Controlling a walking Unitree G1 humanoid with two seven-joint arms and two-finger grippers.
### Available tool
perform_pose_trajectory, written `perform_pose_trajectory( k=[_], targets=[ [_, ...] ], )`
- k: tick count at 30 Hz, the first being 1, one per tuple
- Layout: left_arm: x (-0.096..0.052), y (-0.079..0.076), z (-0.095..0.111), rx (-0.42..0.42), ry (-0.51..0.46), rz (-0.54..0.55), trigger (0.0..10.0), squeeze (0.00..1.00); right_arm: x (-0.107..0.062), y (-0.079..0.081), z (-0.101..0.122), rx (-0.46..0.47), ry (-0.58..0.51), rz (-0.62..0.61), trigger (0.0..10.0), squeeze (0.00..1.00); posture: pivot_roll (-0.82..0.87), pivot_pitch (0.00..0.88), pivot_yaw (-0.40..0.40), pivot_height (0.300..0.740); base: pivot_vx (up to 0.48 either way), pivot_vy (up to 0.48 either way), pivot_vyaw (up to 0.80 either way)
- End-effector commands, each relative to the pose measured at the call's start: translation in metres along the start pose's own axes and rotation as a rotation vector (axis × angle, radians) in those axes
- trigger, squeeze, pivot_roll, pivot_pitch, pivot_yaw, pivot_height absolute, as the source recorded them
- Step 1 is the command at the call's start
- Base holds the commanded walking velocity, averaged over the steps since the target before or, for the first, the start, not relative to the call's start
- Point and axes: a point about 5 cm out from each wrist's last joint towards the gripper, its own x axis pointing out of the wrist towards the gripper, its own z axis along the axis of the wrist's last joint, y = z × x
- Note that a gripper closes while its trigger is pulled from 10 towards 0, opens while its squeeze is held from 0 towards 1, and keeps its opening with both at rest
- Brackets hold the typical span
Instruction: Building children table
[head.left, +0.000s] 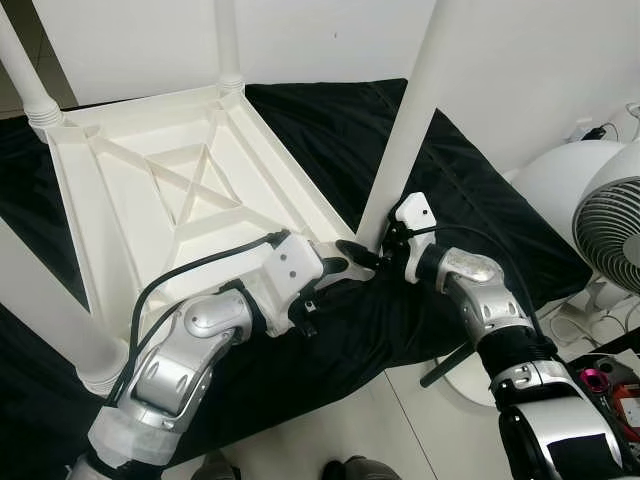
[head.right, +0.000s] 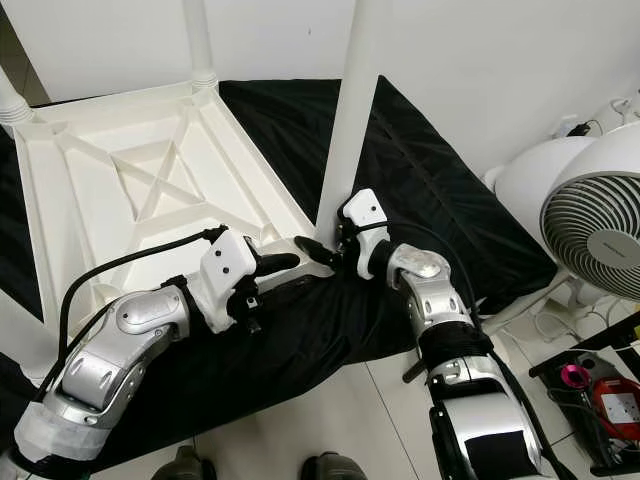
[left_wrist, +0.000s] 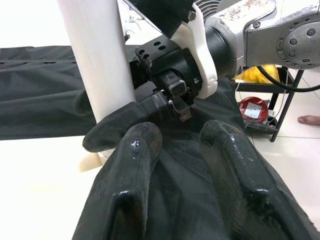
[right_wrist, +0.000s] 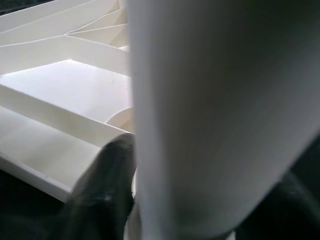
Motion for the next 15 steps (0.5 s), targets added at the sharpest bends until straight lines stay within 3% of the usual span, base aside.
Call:
perform_pose_trajectory(
  k=[1, 6, 7, 10, 11, 15],
  targets=[
    [0.0011, 0.0014, -0.0015, -0.007, 0.003, 0.012, 10.0, 0.00, -0.0002, 0.0007, -0.0047, 0.006, 0.012, 0.029, 0.0, 0.00, -0.05, 0.043, -0.077, 0.740, 0.000, 0.000, 0.00],
    [0.0007, -0.0008, -0.0024, -0.005, 0.008, 0.005, 10.0, 0.00, -0.0035, 0.0034, -0.0096, 0.026, 0.010, 0.019, 0.0, 0.00, -0.04, 0.043, -0.069, 0.740, 0.000, 0.000, 0.00],
    [0.0002, -0.0006, -0.0018, -0.006, 0.007, 0.005, 10.0, 0.00, -0.0033, 0.0037, -0.0100, 0.028, 0.006, 0.005, 3.3, 0.00, -0.04, 0.043, -0.068, 0.740, 0.000, 0.000, 0.00],
    [-0.0004, -0.0001, -0.0010, -0.006, 0.006, 0.006, 10.0, 0.00, -0.0030, 0.0037, -0.0104, 0.030, 0.001, -0.011, 3.3, 0.00, -0.04, 0.043, -0.068, 0.740, 0.000, 0.000, 0.00],
    [-0.0001, 0.0001, -0.0004, -0.005, 0.007, 0.004, 10.0, 0.00, -0.0021, 0.0042, -0.0093, 0.042, -0.015, -0.064, 10.0, 0.00, -0.03, 0.050, -0.057, 0.740, 0.000, 0.000, 0.00],
    [-0.0001, -0.0005, 0.0010, -0.002, 0.007, -0.007, 10.0, 0.00, 0.0004, 0.0056, -0.0106, 0.082, -0.014, -0.225, 10.0, 0.00, -0.03, 0.055, -0.053, 0.740, 0.000, 0.000, 0.00]
  ],
)
